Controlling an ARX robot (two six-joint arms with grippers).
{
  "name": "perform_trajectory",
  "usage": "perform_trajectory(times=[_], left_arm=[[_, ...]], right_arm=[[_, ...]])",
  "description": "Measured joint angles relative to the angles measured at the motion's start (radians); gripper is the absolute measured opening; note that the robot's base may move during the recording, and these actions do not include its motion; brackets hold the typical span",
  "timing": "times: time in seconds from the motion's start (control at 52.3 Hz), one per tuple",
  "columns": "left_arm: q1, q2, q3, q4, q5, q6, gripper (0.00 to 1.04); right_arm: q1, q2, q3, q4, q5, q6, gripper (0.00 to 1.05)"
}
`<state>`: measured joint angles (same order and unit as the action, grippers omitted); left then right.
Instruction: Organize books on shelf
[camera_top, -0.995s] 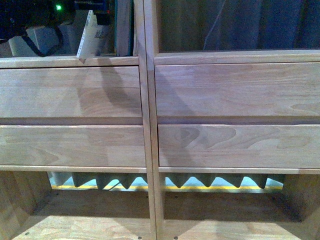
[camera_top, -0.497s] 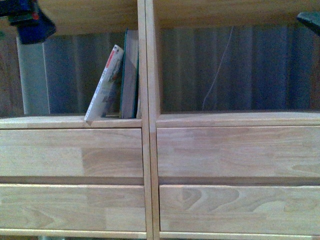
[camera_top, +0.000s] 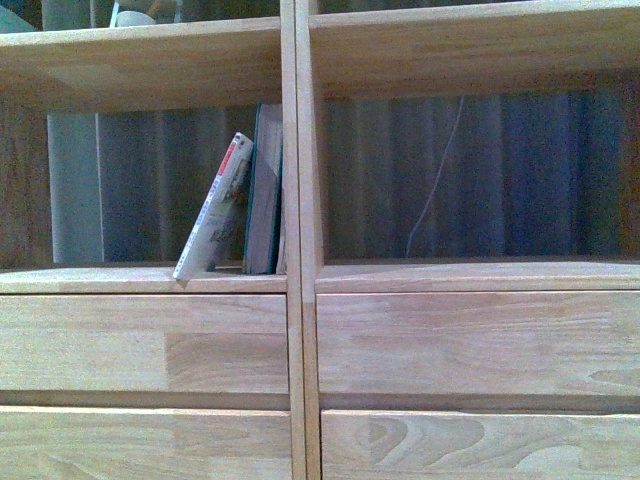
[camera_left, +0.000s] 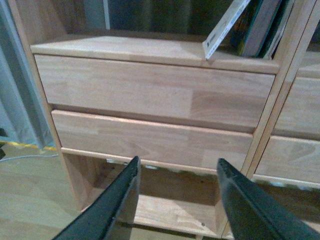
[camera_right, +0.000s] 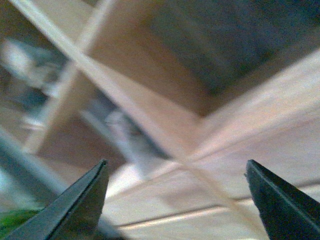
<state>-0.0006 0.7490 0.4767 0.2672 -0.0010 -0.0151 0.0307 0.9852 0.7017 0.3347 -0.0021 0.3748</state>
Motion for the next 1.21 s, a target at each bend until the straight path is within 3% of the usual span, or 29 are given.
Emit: perform_trajectory(times=[0.096, 0.23, 0.363, 0.727, 1.205], left_arm=[[0.0, -0.05, -0.084, 0.035, 0.002, 0.003, 0.26], [0.0, -0.109, -0.171, 0.063, 0.001, 0.003, 0.03], [0.0, -0.161, -0.24, 0.076, 0.001, 0.006, 0.03], [0.0, -0.299, -0.359, 0.066, 0.001, 0.006, 0.03], [0.0, -0.463, -0.43, -0.025, 0.0, 0.007, 0.03]], right_arm=[[-0.029, -0.048, -0.132, 0.034, 0.006, -0.222, 0.46], [-0.029, -0.116, -0.262, 0.088, 0.0, -0.322, 0.24], [-0.029, -0.183, -0.358, 0.122, 0.001, -0.353, 0.02], [-0.029, -0.34, -0.538, 0.14, 0.001, -0.365, 0.03], [-0.029, -0.549, -0.643, 0.039, 0.001, -0.366, 0.03]])
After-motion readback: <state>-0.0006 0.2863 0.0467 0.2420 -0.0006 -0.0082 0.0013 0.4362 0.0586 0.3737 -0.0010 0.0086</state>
